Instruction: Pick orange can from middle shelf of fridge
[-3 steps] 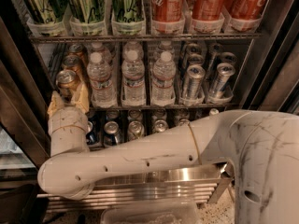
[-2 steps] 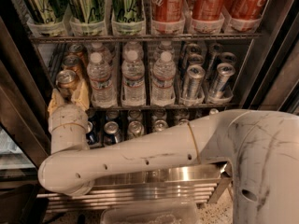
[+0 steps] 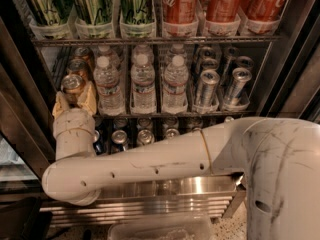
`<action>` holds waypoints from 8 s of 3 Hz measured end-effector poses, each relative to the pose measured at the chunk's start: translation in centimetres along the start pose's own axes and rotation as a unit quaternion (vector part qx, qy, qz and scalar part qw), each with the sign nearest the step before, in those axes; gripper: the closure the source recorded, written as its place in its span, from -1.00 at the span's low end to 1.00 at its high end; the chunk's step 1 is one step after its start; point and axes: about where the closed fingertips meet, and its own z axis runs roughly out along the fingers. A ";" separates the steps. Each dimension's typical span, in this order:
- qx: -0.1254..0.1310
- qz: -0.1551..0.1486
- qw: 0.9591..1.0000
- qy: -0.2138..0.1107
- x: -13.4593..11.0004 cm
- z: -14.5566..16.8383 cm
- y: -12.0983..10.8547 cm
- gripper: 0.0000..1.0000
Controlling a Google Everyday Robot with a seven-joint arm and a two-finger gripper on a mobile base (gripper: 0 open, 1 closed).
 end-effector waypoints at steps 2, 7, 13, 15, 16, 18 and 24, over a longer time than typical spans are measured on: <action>0.006 0.002 1.000 0.009 0.6 0.2 -0.3 -0.40; -0.010 0.016 1.000 0.021 1.6 0.4 0.3 1.00; -0.014 0.049 0.998 -0.029 -4.6 -3.3 -3.2 1.00; -0.058 0.046 0.995 0.069 -1.4 -7.3 -5.9 1.00; -0.051 0.035 0.992 0.110 -0.2 -7.7 -11.4 1.00; -0.064 -0.015 0.983 0.173 1.6 -8.1 -21.1 1.00; -0.228 0.011 0.956 0.186 2.1 -18.0 -16.6 1.00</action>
Offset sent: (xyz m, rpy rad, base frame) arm 0.0052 -0.0072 -0.0125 0.0080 0.0392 -0.0325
